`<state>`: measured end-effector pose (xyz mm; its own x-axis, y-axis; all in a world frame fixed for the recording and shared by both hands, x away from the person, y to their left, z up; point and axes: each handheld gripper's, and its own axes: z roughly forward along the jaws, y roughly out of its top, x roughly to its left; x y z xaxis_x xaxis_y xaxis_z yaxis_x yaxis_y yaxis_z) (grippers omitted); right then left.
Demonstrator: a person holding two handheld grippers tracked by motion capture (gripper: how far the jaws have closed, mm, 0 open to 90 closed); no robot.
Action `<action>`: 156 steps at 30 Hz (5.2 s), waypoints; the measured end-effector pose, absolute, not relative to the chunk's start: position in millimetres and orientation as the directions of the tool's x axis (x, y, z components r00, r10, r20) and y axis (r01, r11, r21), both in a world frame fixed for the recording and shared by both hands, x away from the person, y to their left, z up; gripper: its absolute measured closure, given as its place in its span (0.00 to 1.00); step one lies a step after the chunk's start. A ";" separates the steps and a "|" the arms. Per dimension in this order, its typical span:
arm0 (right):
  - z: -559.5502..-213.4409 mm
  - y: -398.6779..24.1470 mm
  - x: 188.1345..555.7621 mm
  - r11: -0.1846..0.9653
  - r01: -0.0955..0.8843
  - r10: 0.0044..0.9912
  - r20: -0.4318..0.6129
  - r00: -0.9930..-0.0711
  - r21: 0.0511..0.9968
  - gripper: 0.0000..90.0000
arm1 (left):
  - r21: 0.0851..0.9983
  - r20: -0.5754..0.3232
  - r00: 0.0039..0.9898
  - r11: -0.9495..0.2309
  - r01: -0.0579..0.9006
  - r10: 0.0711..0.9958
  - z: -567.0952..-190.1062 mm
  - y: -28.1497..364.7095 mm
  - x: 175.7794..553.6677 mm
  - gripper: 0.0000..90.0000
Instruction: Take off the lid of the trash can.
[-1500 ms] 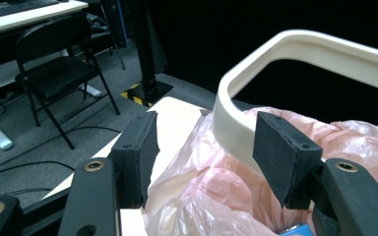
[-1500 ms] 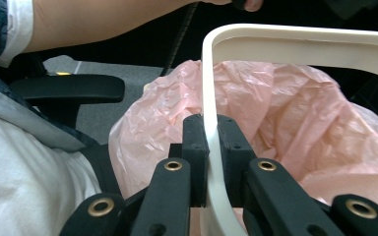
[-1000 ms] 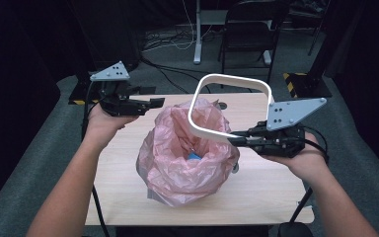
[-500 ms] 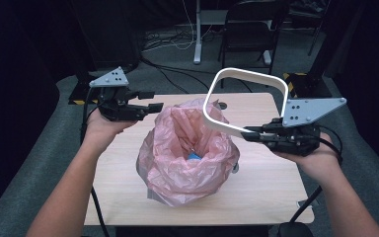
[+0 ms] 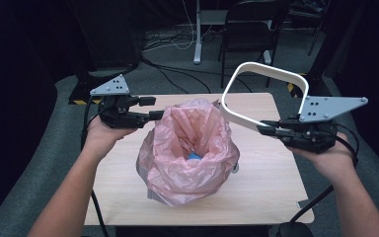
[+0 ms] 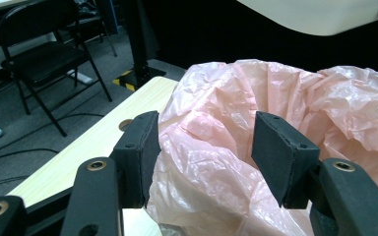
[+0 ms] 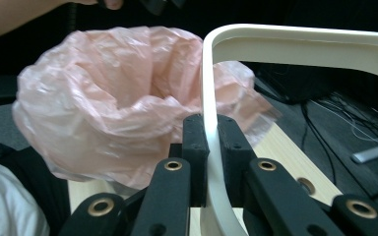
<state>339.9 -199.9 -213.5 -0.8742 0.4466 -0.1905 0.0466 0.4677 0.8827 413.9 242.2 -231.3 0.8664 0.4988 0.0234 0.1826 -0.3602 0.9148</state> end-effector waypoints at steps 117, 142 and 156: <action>-464.6 -214.5 376.8 0.438 0.353 0.652 -0.022 -0.758 0.827 0.93 | 0.929 0.046 0.888 -0.347 0.132 0.458 -268.6 247.7 375.2 0.48; -493.0 -212.8 387.2 0.460 0.451 0.646 0.060 -0.761 0.765 0.93 | 0.931 0.046 0.889 -0.343 0.127 0.455 -268.8 246.2 374.1 0.48; -497.3 -212.4 388.5 0.478 0.474 0.648 0.067 -0.759 0.739 0.93 | 0.930 0.048 0.889 -0.345 0.126 0.456 -268.7 246.0 374.7 0.48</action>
<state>388.5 -212.4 -497.3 -0.7586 0.6481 0.0671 0.4740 0.4783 0.7393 374.7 246.0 -268.7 0.8889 0.4556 0.0483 0.1264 -0.3453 0.9300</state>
